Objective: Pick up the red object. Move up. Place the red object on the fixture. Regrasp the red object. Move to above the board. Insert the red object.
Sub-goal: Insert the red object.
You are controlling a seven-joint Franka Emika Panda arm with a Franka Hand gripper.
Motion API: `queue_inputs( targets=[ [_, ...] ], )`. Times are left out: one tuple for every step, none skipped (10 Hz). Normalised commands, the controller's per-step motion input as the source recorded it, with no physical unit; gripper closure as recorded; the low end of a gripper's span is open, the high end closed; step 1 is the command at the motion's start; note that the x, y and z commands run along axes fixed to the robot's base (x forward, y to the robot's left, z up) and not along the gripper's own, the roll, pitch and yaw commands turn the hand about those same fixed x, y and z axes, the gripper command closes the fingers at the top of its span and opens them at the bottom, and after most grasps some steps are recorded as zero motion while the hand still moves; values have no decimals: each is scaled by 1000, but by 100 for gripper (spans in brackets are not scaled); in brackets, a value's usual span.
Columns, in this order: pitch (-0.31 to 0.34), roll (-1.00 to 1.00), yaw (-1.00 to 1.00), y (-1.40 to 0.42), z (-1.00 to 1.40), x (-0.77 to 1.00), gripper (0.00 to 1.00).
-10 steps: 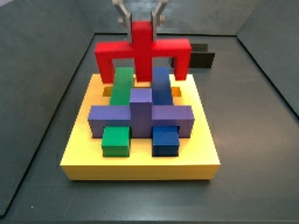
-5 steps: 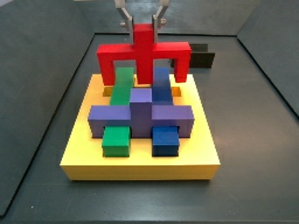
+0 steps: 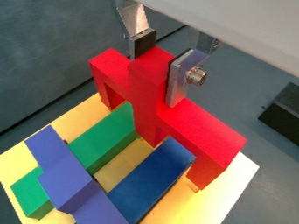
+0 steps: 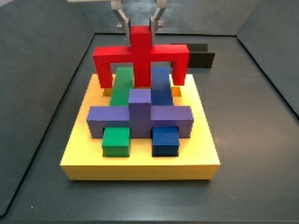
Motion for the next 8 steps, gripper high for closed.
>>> queue_inputs(
  targets=[
    [57, 0, 0, 0, 0, 109, 100],
    [27, 0, 0, 17, -46, 60, 100],
    [0, 0, 0, 34, -183, 63, 100],
    [0, 0, 0, 40, -289, 89, 100],
    [0, 0, 0, 40, -337, 91, 100],
    [0, 0, 0, 20, -306, 74, 100],
    [26, 0, 0, 46, -160, 209, 100],
    [41, 0, 0, 31, -86, 171, 100]
  ],
)
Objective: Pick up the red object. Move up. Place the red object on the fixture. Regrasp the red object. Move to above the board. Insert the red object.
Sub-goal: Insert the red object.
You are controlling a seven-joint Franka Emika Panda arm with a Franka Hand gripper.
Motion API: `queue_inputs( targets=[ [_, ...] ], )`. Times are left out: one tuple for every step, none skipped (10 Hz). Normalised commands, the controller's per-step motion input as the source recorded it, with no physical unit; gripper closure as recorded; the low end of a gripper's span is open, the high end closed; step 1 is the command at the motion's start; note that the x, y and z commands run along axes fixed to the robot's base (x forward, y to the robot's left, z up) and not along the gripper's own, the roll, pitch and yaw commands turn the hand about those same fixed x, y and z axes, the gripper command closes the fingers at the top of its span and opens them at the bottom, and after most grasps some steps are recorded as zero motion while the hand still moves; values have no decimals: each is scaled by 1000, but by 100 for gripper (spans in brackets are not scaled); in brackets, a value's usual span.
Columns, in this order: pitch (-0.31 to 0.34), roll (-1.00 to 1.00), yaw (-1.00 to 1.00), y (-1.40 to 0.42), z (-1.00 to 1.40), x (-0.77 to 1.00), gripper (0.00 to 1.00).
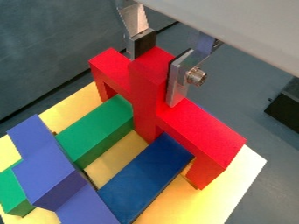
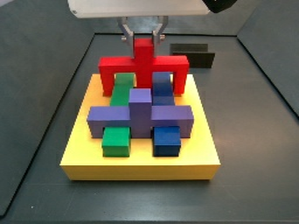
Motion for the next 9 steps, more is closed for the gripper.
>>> queue_inputs(
  targets=[
    [64, -16, -14, 114, 0, 106, 100],
    [60, 0, -69, 146, 0, 20, 100],
    [11, 0, -37, 0, -111, 0, 100],
    [0, 0, -37, -94, -243, 0, 100],
    [0, -16, -49, -166, -231, 0, 100],
    [0, -3, -23, -246, -174, 0, 100],
    [7, 0, -63, -11, -146, 9, 100],
    [43, 0, -94, 0, -74, 0, 100],
    [46, 0, -100, 69, -69, 0, 100]
  ],
)
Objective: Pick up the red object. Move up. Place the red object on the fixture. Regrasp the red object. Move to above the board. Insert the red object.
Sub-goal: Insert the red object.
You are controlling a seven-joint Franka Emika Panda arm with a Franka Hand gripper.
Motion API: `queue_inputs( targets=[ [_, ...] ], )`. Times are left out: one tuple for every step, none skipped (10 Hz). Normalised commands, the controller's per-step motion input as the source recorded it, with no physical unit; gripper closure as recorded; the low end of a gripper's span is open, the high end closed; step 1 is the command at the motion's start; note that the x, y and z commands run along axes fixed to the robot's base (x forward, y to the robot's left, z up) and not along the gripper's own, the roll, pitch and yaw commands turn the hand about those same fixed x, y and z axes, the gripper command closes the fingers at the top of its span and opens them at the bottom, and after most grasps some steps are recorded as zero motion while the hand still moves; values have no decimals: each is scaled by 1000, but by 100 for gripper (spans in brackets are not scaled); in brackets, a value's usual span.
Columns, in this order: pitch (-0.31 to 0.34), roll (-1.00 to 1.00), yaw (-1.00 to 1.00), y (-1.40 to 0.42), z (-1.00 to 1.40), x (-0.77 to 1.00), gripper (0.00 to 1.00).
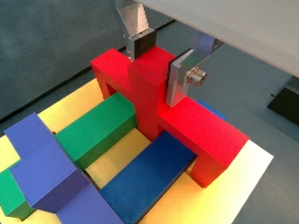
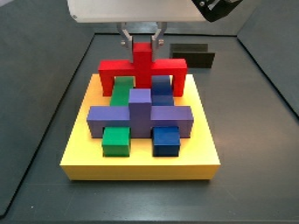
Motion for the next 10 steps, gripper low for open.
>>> queue_inputs(
  targets=[
    [3, -16, -51, 17, -123, 0, 100],
    [-16, -94, 0, 0, -157, 0, 100],
    [0, -166, 0, 66, -151, -11, 100],
    [19, -189, 0, 69, -69, -86, 100],
    [44, -150, -3, 114, -11, -137, 100],
    [73, -49, -37, 206, -26, -343, 100],
    [63, -23, -11, 151, -100, -406, 100],
    [0, -103, 0, 9, -109, 0, 100],
    [0, -91, 0, 0, -180, 186, 100],
    [0, -84, 0, -106, -254, 297, 100]
  ],
)
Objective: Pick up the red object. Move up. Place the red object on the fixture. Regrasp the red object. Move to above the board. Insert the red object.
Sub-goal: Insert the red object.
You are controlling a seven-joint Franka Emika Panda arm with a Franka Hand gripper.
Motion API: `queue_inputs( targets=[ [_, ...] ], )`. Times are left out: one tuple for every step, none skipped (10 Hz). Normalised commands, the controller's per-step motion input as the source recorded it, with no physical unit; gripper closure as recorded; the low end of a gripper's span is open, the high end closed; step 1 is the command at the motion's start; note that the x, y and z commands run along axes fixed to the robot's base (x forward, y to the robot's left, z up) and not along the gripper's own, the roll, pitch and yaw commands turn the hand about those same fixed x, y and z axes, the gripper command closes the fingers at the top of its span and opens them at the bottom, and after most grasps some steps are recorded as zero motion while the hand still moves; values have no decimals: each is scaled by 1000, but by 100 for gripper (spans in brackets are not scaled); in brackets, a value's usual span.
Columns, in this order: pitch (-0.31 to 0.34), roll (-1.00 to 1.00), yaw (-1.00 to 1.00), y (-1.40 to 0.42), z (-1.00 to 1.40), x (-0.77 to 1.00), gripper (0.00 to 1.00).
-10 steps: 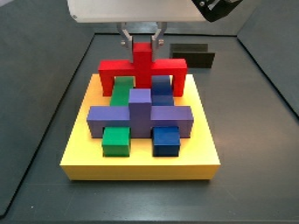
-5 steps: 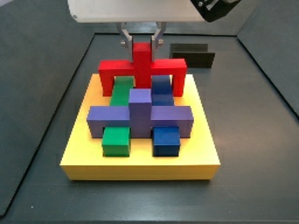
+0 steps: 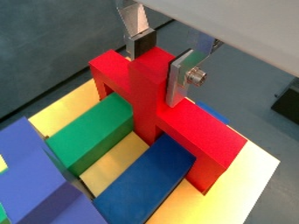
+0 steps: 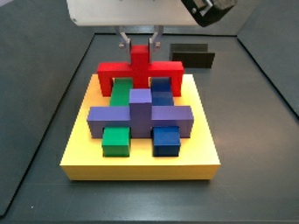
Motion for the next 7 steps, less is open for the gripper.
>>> queue_inputs(
  targets=[
    [0, -41, 0, -209, -274, 349, 100],
    [-37, -40, -117, -80, -506, 86, 100],
    [-120, -83, -134, 0, -663, 0, 100],
    [-186, -131, -103, 109, -711, -123, 100],
    [-219, -131, -43, 57, -514, -137, 100],
    [10, 0, 0, 0, 0, 0, 100],
    [0, 0, 0, 0, 0, 0, 100]
  ],
)
